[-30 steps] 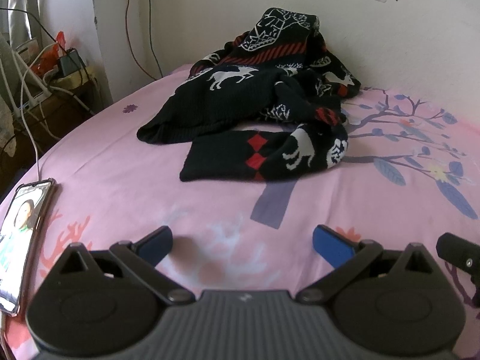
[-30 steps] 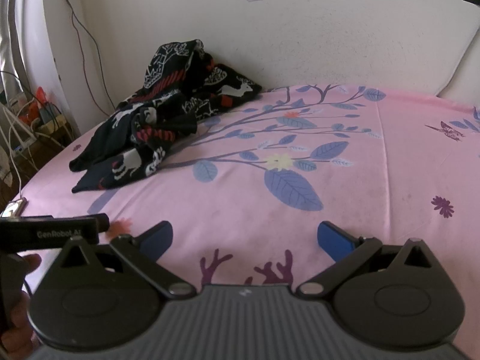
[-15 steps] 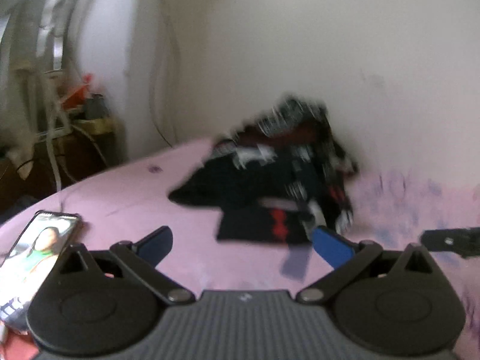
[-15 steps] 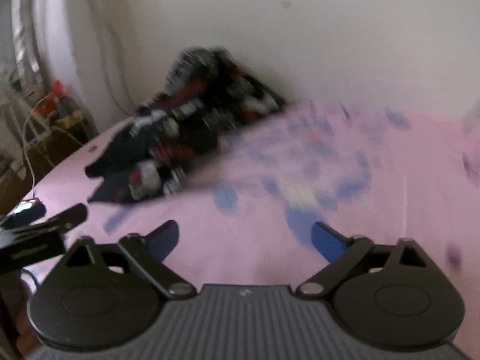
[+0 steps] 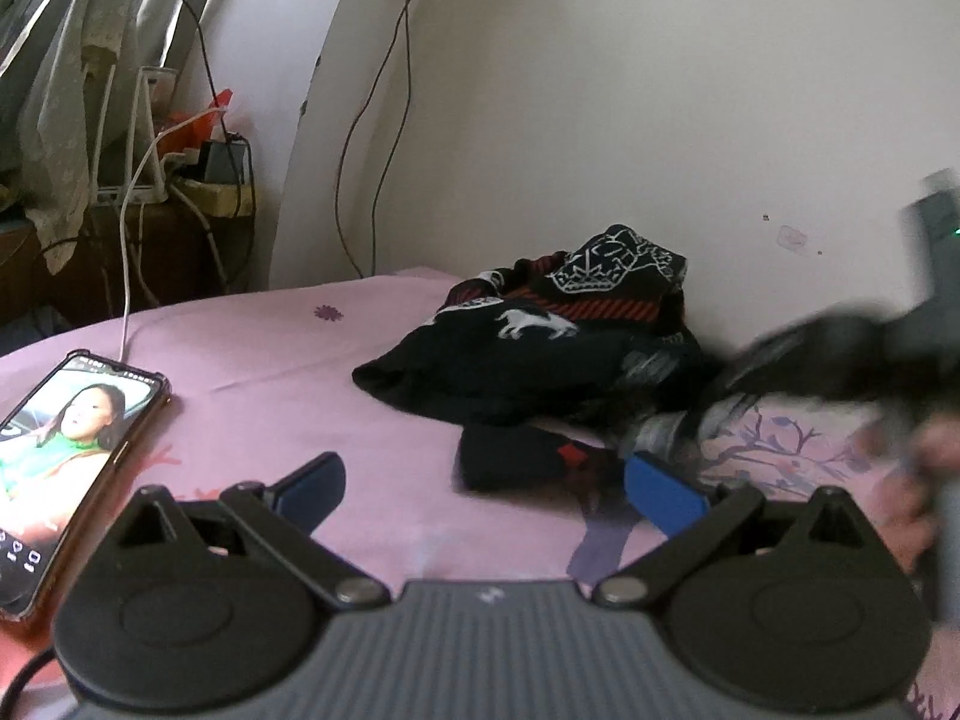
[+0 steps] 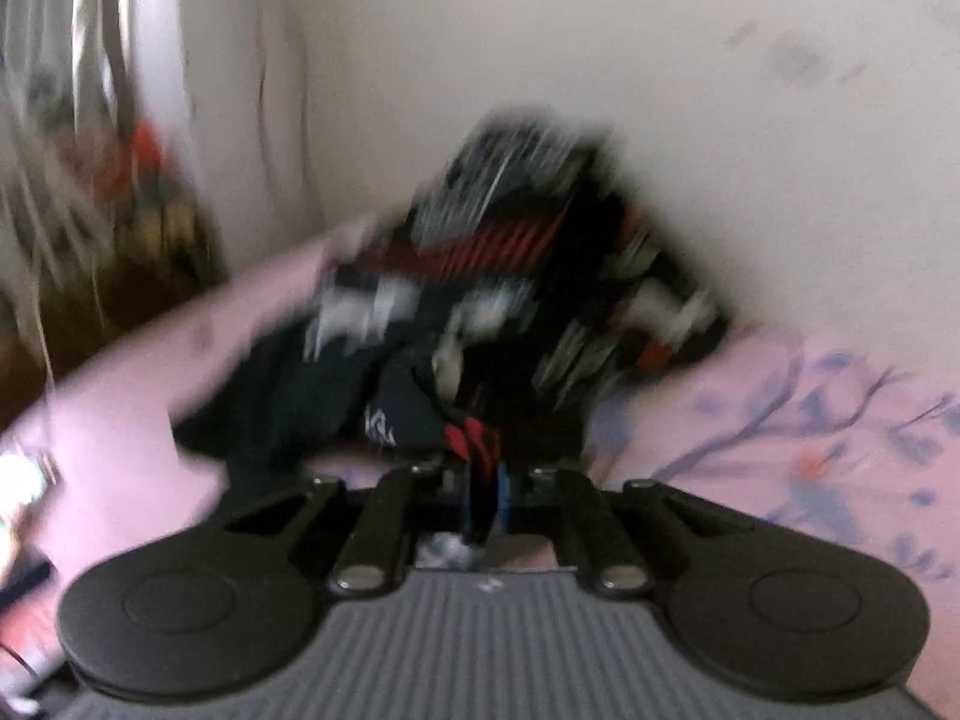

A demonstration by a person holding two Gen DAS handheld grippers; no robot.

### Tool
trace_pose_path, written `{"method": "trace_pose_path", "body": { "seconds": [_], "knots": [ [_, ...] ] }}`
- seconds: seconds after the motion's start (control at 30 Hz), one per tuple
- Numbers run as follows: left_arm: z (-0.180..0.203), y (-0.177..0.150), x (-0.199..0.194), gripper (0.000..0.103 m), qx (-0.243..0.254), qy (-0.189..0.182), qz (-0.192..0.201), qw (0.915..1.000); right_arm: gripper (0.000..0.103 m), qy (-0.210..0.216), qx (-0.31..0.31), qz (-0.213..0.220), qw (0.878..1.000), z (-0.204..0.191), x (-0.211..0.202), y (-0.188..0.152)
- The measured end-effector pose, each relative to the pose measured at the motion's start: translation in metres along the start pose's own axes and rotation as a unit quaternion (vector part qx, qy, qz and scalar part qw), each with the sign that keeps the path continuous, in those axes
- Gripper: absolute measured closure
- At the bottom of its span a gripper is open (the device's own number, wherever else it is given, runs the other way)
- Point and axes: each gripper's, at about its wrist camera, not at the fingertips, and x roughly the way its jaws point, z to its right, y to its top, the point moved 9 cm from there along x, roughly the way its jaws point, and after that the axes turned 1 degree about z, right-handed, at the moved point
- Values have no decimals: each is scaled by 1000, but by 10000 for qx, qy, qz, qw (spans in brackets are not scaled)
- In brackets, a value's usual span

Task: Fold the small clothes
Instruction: 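Grasp the black reindeer sweater with the right gripper and lift it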

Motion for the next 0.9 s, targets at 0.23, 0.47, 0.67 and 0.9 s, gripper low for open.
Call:
{"method": "trace_pose_path", "body": {
  "seconds": [0.23, 0.47, 0.67, 0.9],
  "knots": [
    [3, -1, 0, 0, 63, -169, -22, 9998, 103, -849, -52, 640, 9943, 88, -130, 6],
    [11, -3, -3, 0, 232, -290, 50, 9993, 49, -60, 121, 159, 9998, 121, -186, -48],
    [11, -3, -3, 0, 207, -255, 90, 9994, 17, 171, 174, 748, 9969, 94, -121, 16],
    [9, -1, -3, 0, 257, -104, 196, 9994, 87, 173, 881, -804, 9927, 86, 32, 16]
  ]
}}
